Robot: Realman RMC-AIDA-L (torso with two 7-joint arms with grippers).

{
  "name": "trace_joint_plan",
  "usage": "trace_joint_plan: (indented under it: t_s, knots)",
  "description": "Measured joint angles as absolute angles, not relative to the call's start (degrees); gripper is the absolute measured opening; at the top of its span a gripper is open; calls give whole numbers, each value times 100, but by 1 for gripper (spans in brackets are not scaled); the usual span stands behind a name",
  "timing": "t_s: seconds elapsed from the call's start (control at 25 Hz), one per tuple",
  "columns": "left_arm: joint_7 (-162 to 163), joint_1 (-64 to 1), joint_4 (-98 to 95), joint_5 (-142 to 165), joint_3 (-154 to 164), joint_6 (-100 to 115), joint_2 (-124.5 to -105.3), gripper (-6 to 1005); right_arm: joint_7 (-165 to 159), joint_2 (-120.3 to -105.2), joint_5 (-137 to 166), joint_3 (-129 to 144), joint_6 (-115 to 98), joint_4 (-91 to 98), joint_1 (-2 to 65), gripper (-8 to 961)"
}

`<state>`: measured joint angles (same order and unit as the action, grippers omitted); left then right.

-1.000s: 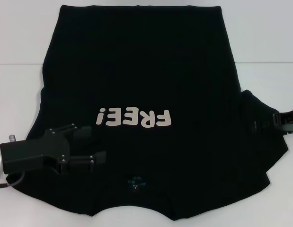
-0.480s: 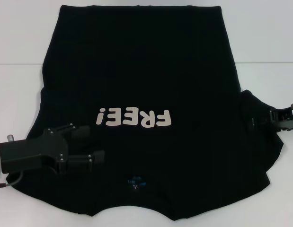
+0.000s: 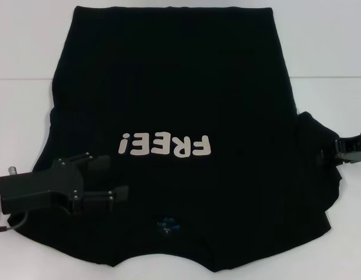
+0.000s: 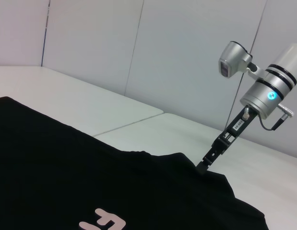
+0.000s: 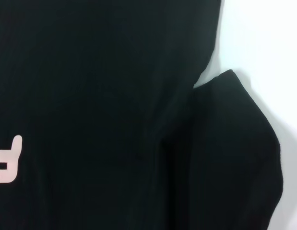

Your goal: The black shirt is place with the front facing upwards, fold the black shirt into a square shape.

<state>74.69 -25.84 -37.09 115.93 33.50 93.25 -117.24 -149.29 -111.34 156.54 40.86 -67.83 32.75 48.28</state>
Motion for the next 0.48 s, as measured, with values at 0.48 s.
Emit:
trace_joint_plan:
  t_s: [0.48]
  knots:
    - [7471,-2568,-3709,11593,3348,9325,-11718,934,-15006,-11125,15804,4087,-6786,3269,4807,177]
